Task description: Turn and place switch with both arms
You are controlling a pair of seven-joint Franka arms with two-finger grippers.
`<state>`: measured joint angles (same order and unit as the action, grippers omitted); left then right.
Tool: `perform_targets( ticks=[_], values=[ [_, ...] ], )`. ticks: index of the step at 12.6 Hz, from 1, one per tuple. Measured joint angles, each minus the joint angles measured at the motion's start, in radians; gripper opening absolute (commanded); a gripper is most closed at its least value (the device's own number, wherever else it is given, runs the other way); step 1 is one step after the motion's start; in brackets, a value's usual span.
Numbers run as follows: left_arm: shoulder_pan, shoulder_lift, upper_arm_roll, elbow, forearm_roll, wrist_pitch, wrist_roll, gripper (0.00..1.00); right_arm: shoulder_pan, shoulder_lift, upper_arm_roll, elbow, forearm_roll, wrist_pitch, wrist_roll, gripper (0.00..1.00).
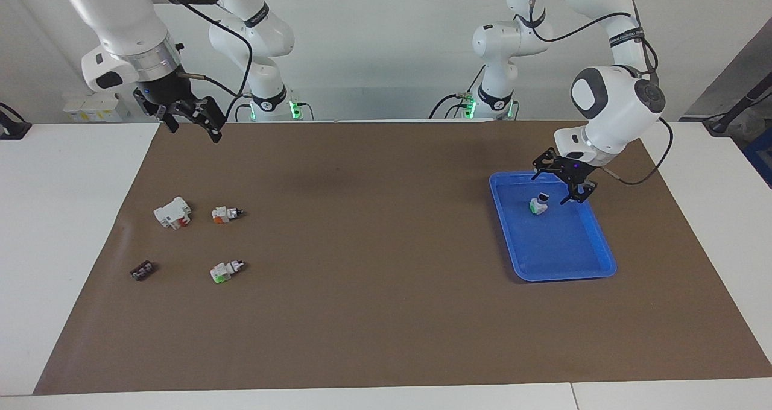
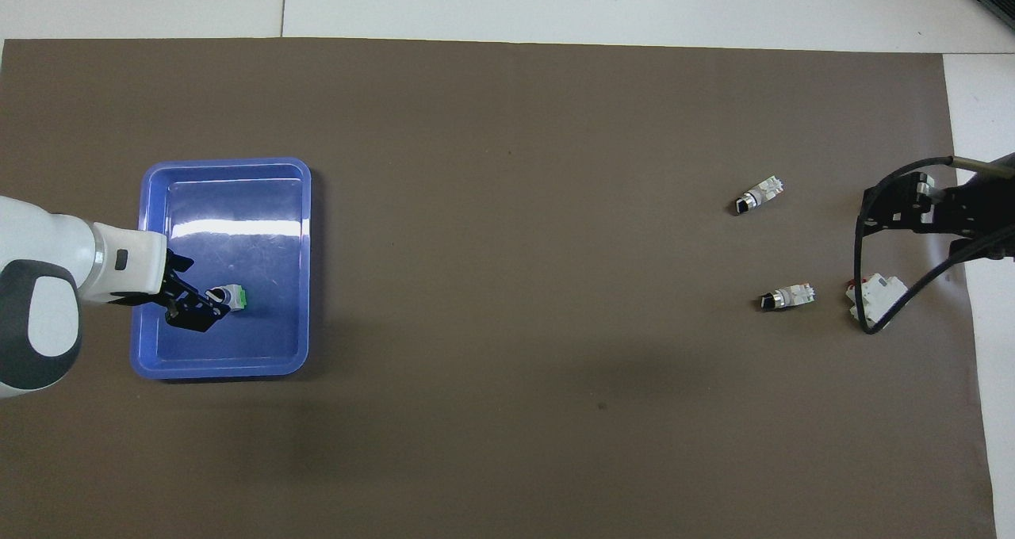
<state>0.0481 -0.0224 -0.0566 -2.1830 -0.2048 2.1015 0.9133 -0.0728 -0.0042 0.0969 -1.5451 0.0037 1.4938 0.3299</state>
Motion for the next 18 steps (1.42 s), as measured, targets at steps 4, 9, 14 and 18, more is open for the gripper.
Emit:
perform_targets(
  ticks=[4,9,14,18],
  values=[
    [-0.072,-0.007,-0.004,0.06,0.117,0.0,-0.231,1.0,-0.001,0.0,-0.004,0.0,0.0,0.017,0.0,1.0],
    [-0.124,-0.047,-0.007,0.176,0.154,-0.064,-0.535,1.0,0.058,0.0,-0.089,0.0,0.0,0.02,-0.002,1.0],
    [-0.124,-0.054,0.002,0.353,0.157,-0.215,-0.72,1.0,0.061,0.0,-0.1,0.0,0.0,0.02,-0.043,1.0],
    [-0.103,-0.046,0.021,0.47,0.158,-0.269,-0.75,1.0,0.067,0.0,-0.101,0.0,0.0,0.02,-0.045,1.0]
  ],
)
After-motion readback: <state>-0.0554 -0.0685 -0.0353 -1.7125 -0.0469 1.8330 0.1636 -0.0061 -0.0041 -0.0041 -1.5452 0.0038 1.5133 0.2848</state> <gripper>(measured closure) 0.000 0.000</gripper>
